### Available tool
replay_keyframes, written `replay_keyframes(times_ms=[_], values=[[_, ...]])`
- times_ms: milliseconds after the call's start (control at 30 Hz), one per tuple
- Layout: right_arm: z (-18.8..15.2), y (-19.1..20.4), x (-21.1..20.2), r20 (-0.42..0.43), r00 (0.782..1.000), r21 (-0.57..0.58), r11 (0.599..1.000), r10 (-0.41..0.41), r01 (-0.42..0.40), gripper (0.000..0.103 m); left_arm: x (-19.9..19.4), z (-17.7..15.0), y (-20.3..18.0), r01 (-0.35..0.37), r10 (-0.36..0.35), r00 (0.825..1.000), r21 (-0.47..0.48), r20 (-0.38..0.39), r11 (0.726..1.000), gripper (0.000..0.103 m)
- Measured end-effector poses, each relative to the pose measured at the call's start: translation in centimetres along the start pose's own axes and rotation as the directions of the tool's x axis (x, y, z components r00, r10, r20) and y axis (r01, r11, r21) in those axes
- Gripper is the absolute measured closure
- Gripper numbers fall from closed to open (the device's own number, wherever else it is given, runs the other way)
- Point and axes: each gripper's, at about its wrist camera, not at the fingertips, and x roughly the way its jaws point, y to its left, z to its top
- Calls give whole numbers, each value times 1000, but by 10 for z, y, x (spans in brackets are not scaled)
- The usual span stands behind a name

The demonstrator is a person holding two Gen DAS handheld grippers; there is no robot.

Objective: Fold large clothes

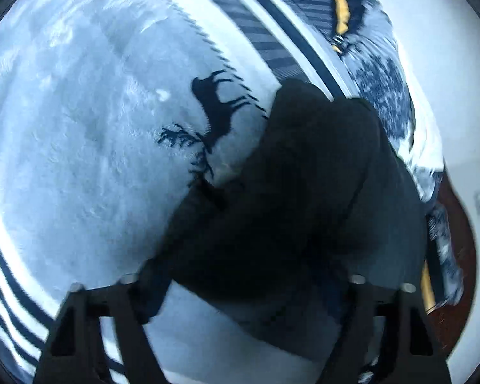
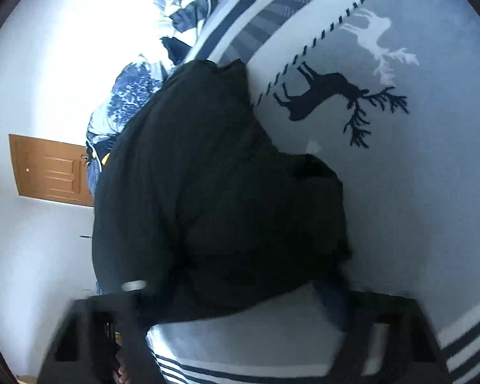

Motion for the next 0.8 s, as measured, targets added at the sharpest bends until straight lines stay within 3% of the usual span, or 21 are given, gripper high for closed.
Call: replay_keyframes(times_ms=[33,100,133,300,467,600,667,700,733,767,800], values=[[1,3,2,0,1000,-23,1000,-3,3,65,-1,2,-3,36,-36,999,-2,-14,999,75],[3,12,2,-1,1000,-52,999,2,-2,85,-10,0,-13,31,-31,1000,43,1,999,94],[3,16,-2,4,1000,-58,998,8,-8,92,-16,-1,-18,26,-26,1000,62,11,998,98],[-10,38,-52,68,998,-131,991,6,3,97,-76,-30,-31,11,-16,999,172,32,985,99],[-61,44,-107,75,996,-211,975,-47,62,97,-112,-63,5,-54,54,999,178,2,983,98],[-96,13,-108,-7,986,-232,959,-166,160,92,-109,-80,39,-187,194,981,171,-24,967,87],[-95,1,-106,-29,973,-193,957,-228,218,92,-126,-79,46,-177,178,984,151,5,973,86],[-93,-1,-114,-24,977,-169,964,-212,205,92,-138,-77,41,-173,168,985,166,45,971,78],[-90,1,-123,-3,979,-159,967,-202,199,87,-146,-75,34,-185,172,982,186,82,965,57],[-88,8,-136,41,976,-164,962,-216,219,81,-160,-71,20,-212,183,973,226,144,951,42],[-84,14,-145,71,968,-182,951,-240,249,57,-169,-70,12,-231,188,965,252,182,940,21]])
